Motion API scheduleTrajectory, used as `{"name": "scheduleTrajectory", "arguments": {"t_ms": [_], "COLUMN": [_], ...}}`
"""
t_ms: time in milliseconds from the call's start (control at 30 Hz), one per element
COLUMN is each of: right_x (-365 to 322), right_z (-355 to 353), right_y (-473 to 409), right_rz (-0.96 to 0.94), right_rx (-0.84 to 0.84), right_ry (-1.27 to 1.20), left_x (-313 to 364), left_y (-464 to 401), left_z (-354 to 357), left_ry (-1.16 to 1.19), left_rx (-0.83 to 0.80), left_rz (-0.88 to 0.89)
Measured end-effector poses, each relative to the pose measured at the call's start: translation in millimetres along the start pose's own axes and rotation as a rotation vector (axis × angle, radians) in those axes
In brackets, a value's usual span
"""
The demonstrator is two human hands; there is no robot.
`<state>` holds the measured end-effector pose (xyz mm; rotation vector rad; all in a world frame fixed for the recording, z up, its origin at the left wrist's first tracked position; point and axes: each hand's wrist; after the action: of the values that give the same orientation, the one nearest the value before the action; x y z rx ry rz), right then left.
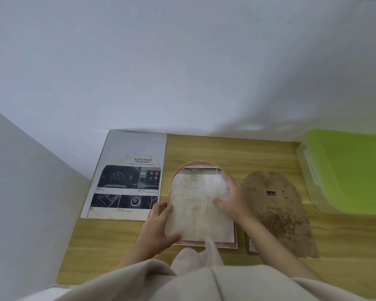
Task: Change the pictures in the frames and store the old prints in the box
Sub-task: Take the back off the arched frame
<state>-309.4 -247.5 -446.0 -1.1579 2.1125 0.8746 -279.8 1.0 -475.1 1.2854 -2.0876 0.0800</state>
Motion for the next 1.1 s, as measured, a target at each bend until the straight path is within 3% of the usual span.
{"name": "scheduleTrajectory", "arguments": {"t_ms": [200, 500, 700, 933, 1100], "right_x": [10.8, 13.1, 11.1, 35.3, 81.6], "right_z": [-8.4, -1.1, -12.9, -47.2, -90.8], "right_y": [35.3, 56.1, 59.2, 73.2, 87.1], "right_rz": [0.113, 0.112, 0.130, 0.162, 0.170], "right_rx": [0.000, 0.086, 0.070, -0.086, -0.086], "right_ry": [-0.317, -0.539, -0.795, -1.106, -1.137], "left_x": [-0.6, 5.0, 20.0, 65.7, 127.3], "left_y": [1.6, 4.7, 11.1, 29.4, 40.6], "left_z": [0.1, -8.8, -12.9, -0.2, 26.5], "left_ry": [0.001, 0.066, 0.128, 0.316, 0.513], "left_rx": [0.005, -0.032, 0.099, 0.137, 0.158], "left_rz": [-0.011, -0.039, -0.020, -0.072, -0.076]}}
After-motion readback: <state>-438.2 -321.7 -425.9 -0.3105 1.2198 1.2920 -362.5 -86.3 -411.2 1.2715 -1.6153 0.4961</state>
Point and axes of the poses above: each hand's wrist, its own y-axis away from the middle knuckle, its own z-axis out of the palm, x = y × z, and after that the axes turned 4 degrees about -y, right-handed
